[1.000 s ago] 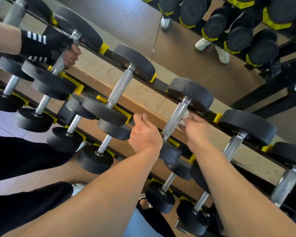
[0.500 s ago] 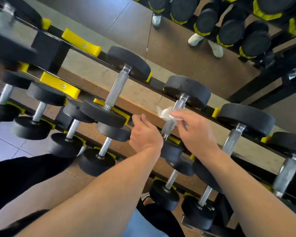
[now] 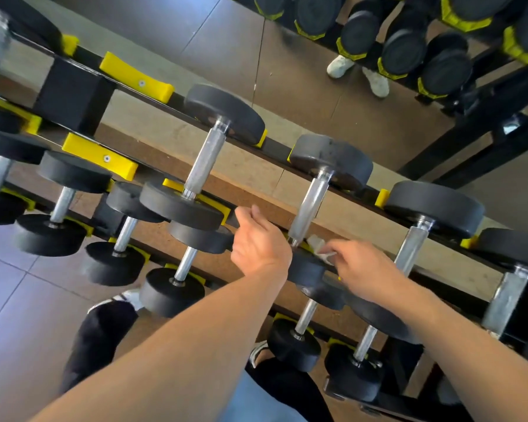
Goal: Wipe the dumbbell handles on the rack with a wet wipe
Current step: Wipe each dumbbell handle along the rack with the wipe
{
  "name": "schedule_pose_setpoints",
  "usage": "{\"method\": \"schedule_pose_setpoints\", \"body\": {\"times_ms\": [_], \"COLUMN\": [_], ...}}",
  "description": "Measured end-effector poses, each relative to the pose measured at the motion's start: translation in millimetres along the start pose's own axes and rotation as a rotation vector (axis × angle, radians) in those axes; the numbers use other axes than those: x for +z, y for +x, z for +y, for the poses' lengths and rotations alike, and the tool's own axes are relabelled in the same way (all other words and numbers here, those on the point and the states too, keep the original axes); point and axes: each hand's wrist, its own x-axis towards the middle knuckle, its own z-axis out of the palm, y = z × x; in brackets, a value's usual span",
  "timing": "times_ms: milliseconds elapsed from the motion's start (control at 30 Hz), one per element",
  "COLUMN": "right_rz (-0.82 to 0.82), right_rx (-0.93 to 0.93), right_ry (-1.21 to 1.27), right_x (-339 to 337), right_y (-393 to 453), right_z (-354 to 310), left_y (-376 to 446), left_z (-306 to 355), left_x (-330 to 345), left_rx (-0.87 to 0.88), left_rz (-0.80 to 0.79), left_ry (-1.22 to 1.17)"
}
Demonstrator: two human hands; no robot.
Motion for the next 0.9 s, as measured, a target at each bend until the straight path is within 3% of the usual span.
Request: {"method": "schedule_pose_setpoints", "body": {"times_ms": [67, 133, 300, 367, 533, 633, 700, 800, 900], "right_rz": [0.107, 0.242, -0.005, -0.005, -0.004, 0.179, 0.342, 0.395, 0.413], "right_rx": [0.136, 0.216, 0.304, 0.318, 0.104, 0.113, 0.261, 0.394, 0.386], "right_ry": [0.224, 0.297, 0.277, 0.240, 0.445, 0.796, 1.254, 1.898, 2.136], "right_x": [-5, -7, 17, 17, -12, -22, -22, -12, -5], "right_y": [1, 12, 42, 37, -8, -30, -43, -68, -91], "right_z": [9, 8, -41, -48, -52, -59, -55, -36, -13], "left_y": [0, 0, 0, 0, 1, 0, -2, -3, -8], "left_z": [2, 2, 2, 2, 2, 3, 4, 4, 2], "left_x": [-1, -2, -3, -3, -4, -6, -7, -9, -16], "left_rx": [-0.004, -0.012, 0.014, 0.019, 0.042, 0.017, 0.011, 0.015, 0.151], "left_rz": [-0.002, -0.007, 0.010, 0.005, 0.010, -0.022, -0.020, -0.038, -0.059], "left_ry": [0.017, 0.024, 0.037, 0.040, 0.049, 0.038, 0.014, -0.030, -0.027]}}
